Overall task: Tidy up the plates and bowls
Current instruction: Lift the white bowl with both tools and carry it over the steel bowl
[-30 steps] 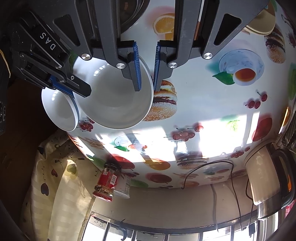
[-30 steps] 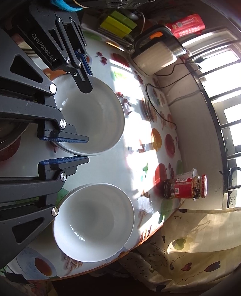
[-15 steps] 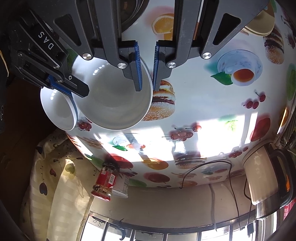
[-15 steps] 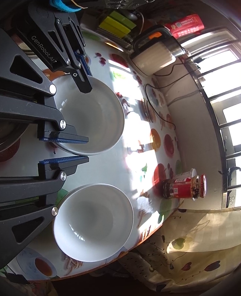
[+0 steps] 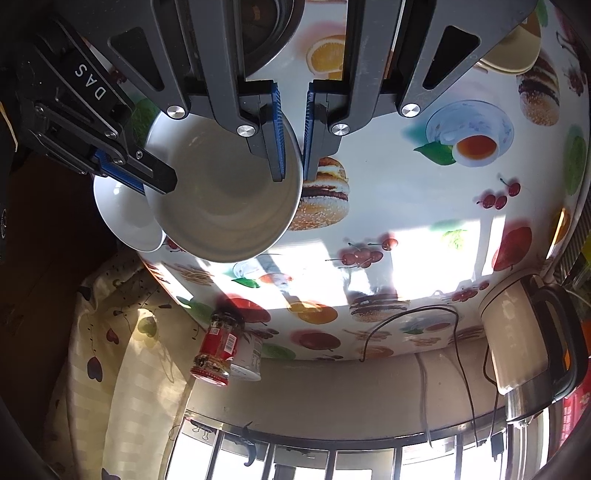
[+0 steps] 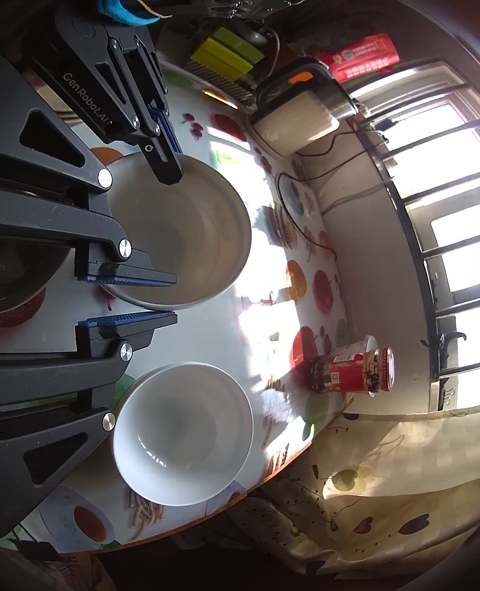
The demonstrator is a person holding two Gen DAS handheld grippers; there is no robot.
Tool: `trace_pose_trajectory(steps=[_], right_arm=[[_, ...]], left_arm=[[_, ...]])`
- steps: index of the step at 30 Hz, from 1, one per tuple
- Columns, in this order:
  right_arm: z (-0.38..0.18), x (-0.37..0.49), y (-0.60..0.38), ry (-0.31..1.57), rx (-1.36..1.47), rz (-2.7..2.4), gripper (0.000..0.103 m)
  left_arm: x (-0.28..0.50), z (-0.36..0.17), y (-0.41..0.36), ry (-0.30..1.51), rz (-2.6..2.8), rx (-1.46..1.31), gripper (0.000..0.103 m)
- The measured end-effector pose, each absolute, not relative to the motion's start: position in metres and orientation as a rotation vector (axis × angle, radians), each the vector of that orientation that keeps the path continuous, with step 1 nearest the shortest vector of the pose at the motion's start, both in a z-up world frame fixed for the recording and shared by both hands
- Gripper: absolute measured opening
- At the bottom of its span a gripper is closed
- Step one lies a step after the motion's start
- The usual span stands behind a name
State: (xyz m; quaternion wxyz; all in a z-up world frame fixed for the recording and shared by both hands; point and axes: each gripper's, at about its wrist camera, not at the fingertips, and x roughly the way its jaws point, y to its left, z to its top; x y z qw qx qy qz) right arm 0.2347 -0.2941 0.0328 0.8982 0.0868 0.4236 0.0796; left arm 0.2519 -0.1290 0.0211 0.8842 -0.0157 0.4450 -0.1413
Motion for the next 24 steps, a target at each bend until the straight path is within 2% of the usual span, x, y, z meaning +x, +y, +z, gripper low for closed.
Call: trace_pose_trajectory(steps=[24], right_arm=[[0.061, 0.180, -0.287, 0.825, 0.178, 0.174, 0.014]], left_arm=[[0.204, 0.047, -0.119, 0.873, -0.305, -0.040, 0.010]])
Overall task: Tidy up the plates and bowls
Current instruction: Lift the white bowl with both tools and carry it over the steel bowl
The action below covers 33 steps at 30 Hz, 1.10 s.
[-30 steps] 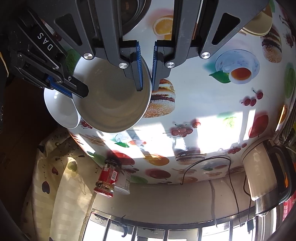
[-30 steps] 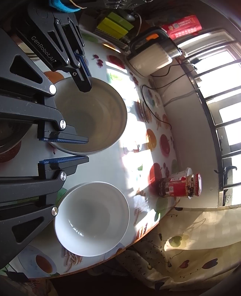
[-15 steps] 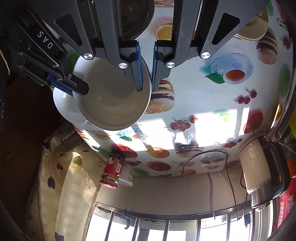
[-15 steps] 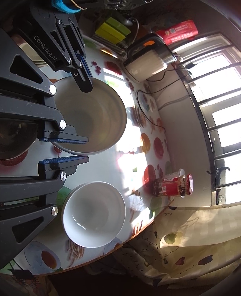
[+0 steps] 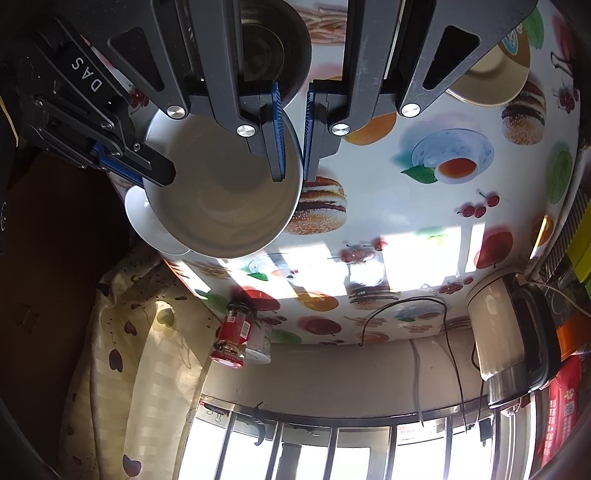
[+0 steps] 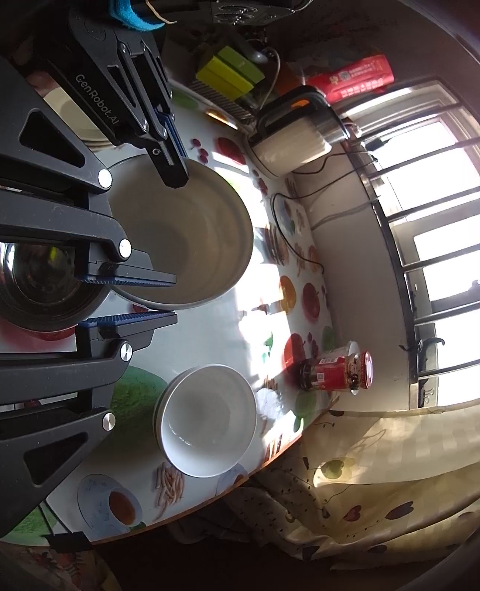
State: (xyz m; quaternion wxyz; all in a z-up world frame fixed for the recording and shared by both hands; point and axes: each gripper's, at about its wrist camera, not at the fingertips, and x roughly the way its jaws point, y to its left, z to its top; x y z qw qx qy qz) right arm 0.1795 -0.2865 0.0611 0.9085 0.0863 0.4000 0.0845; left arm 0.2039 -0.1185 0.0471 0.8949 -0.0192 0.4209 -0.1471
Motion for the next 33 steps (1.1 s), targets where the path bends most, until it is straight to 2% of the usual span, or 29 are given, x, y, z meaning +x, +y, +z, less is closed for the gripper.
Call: trace_pose_trajectory(steps=[33], right_arm=[[0.049, 0.119, -0.278, 0.854, 0.173, 0.167, 0.014]], left_arm=[[0.149, 0.031, -0.109, 0.904, -0.333, -0.035, 0.010]])
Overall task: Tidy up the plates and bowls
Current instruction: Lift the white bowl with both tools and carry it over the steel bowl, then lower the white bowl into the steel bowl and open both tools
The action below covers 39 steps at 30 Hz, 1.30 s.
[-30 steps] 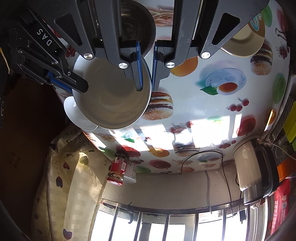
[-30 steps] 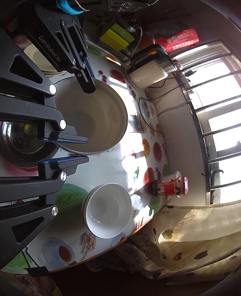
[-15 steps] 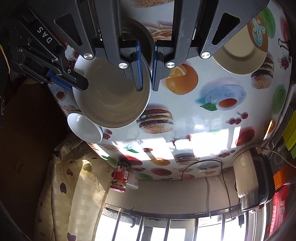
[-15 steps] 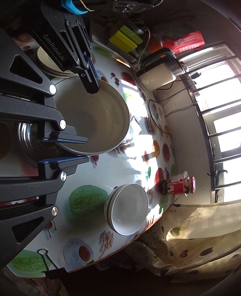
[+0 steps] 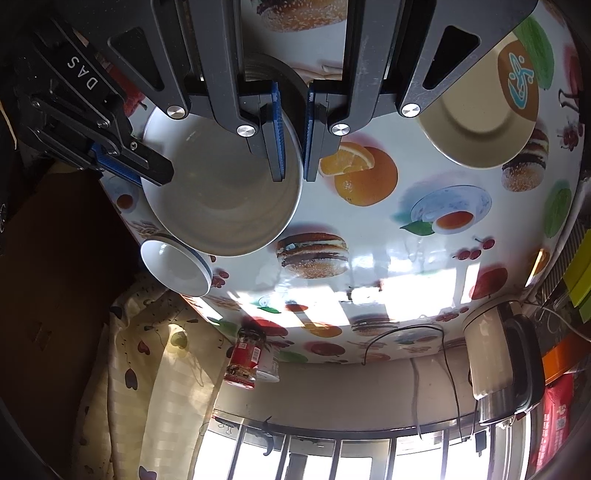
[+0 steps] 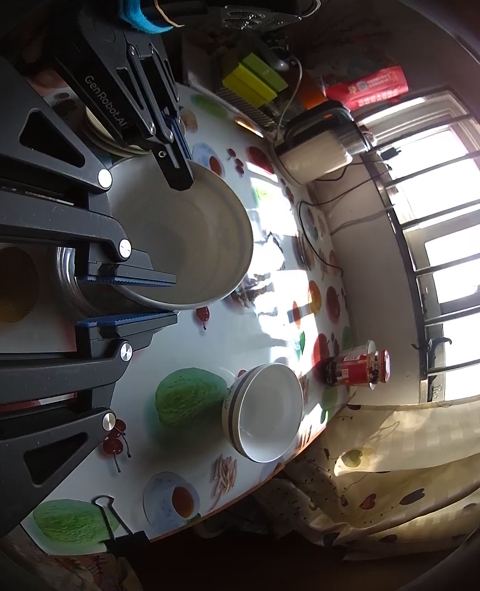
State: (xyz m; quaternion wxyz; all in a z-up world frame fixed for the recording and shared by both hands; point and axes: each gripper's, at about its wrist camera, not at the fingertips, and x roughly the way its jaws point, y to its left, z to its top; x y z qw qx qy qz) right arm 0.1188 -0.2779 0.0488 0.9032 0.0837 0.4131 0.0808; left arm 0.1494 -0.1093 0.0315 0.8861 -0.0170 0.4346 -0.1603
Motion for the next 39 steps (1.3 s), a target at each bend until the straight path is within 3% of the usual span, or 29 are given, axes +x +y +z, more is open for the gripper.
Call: trace_pose_trajectory(steps=[39], right_arm=[[0.021, 0.112, -0.280, 0.935, 0.208, 0.154, 0.016]], left_arm=[[0.142, 0.004, -0.116, 0.991, -0.331, -0.019, 0.010]])
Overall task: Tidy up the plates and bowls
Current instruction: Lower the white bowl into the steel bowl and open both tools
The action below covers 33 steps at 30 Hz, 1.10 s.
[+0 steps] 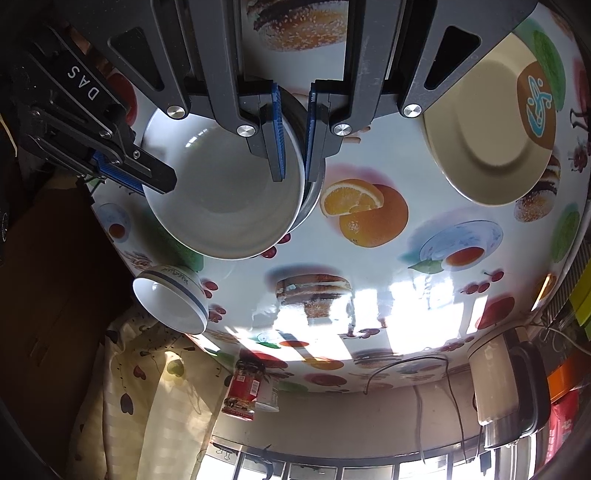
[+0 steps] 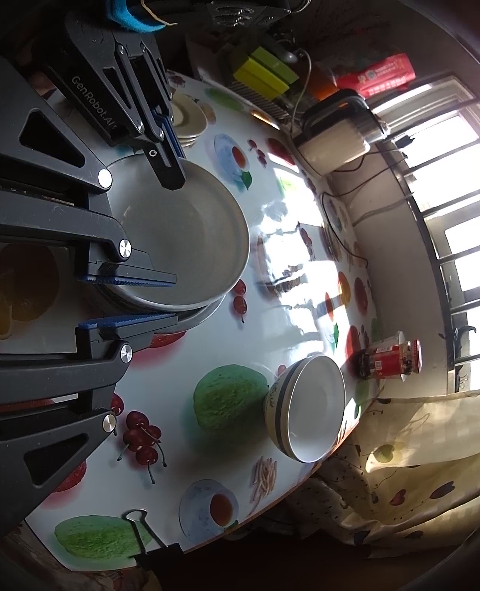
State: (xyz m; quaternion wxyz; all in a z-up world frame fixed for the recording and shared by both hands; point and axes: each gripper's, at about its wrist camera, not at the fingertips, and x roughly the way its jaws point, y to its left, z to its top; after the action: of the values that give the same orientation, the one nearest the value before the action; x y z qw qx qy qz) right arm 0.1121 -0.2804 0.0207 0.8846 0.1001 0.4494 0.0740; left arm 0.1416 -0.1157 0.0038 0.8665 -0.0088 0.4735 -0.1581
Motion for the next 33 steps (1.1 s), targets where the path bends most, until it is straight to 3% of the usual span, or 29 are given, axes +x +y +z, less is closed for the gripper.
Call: trace_pose_trajectory(steps=[18, 27, 33], right_arm=[[0.020, 0.113, -0.281, 0.937, 0.211, 0.154, 0.017], [0.023, 0.115, -0.279, 0.921, 0.218, 0.157, 0.033], [0.025, 0.115, -0.282, 0.915, 0.234, 0.153, 0.034]], left_arm=[[0.143, 0.004, -0.116, 0.992, -0.334, -0.026, 0.011], [0.144, 0.008, -0.117, 0.977, -0.344, -0.030, 0.013], [0.146, 0.016, -0.113, 0.957, -0.346, -0.038, 0.023]])
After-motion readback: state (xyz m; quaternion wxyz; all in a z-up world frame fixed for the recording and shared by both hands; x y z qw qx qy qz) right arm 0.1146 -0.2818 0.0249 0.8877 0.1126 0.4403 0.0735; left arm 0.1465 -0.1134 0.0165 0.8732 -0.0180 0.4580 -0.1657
